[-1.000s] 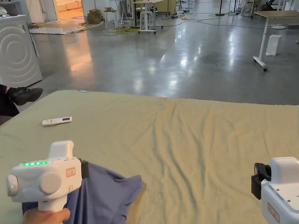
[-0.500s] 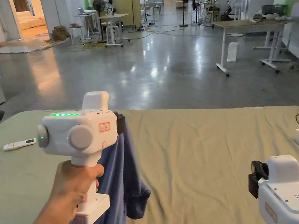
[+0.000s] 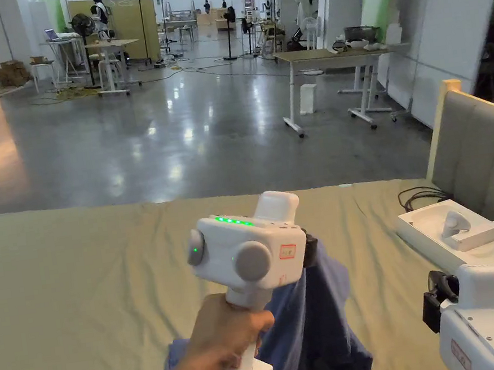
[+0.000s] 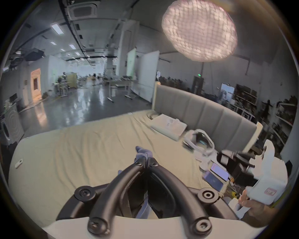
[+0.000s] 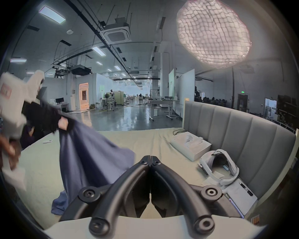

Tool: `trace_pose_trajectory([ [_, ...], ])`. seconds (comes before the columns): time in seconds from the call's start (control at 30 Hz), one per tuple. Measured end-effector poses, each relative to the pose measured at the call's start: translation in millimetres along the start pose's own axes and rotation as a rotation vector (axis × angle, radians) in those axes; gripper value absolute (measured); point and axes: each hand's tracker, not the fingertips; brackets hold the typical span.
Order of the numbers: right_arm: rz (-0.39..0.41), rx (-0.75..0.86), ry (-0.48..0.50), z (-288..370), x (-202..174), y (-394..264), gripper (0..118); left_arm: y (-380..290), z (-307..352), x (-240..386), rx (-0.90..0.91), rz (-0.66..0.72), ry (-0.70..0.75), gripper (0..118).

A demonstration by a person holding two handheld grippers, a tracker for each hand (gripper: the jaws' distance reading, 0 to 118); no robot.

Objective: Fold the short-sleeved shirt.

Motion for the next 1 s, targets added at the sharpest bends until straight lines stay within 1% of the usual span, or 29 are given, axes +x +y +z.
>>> trace_pose_trajectory([
  [0.17, -0.027, -0.02, -0.03, 1.9, 16.4, -6.5, 0, -57.5, -45.5, 29.1, -0.115, 0.038, -0.052, 3],
  [0.2, -0.027, -0.024, -0.034, 1.1, 17.6, -8.4, 0, -68.2, -51.1, 32.8, -0.134, 0.038, -0.047, 3],
  [0.23, -0.027, -0.03, -0.037, 0.8, 18.8, -9.6, 0, -76.2, -52.9, 34.0, -0.142, 0.04, -0.043, 7],
  [0.3, -0.027, -0.033, -0.035, 0.4, 19.6, -11.1, 0, -86.9, -51.8, 33.4, -0.147, 0.052, -0.032, 31],
  [0.37, -0.03, -0.036, -0.033, 0.6, 18.3, -11.1, 0, -91.0, -45.8, 26.0, -0.144, 0.096, -0.039, 60],
  [0.4, -0.032, -0.036, -0.029, 0.2, 17.5, -11.1, 0, -91.0, -39.2, 20.0, -0.129, 0.126, -0.038, 63],
  [0.47, -0.035, -0.035, -0.019, 0.1, 13.2, -9.3, 0, -88.9, -21.7, 7.3, -0.069, 0.167, -0.024, 63],
  [0.5, -0.036, -0.031, -0.012, 0.4, 10.3, -7.7, 0, -84.3, -9.8, 0.2, -0.028, 0.179, 0.009, 63],
  [0.6, -0.027, -0.013, 0.012, 1.1, -1.0, -1.1, 0, -77.0, 34.3, -25.7, 0.141, 0.215, 0.08, 66],
  [0.67, -0.011, 0.009, 0.027, 1.7, -10.2, 5.1, 0, -74.9, 64.3, -39.3, 0.237, 0.224, 0.176, 67],
  [0.73, -0.005, 0.033, 0.046, 2.5, -20.6, 12.1, 0, -78.0, 93.8, -54.4, 0.289, 0.227, 0.308, 67],
  [0.77, -0.003, 0.04, 0.051, 2.3, -25.6, 14.9, 0, -82.3, 102.5, -60.9, 0.304, 0.22, 0.351, 65],
  [0.83, 0.007, 0.057, 0.057, 1.2, -36.8, 19.1, 0, -91.6, 124.8, -72.6, 0.336, 0.205, 0.436, 58],
  [0.9, 0.012, 0.07, 0.074, 0.2, -46.2, 21.6, 0, -100.5, 139.8, -80.5, 0.337, 0.19, 0.519, 56],
  [0.93, 0.012, 0.074, 0.085, -0.7, -50.9, 22.2, 0, -105.7, 146.6, -83.9, 0.342, 0.182, 0.549, 52],
  [0.97, 0.01, 0.076, 0.091, -1.4, -55.0, 22.6, 0, -110.9, 151.8, -86.3, 0.326, 0.186, 0.572, 43],
  [1.0, 0.009, 0.079, 0.098, -2.7, -58.7, 22.1, 0, -114.8, 157.3, -88.5, 0.327, 0.18, 0.592, 31],
])
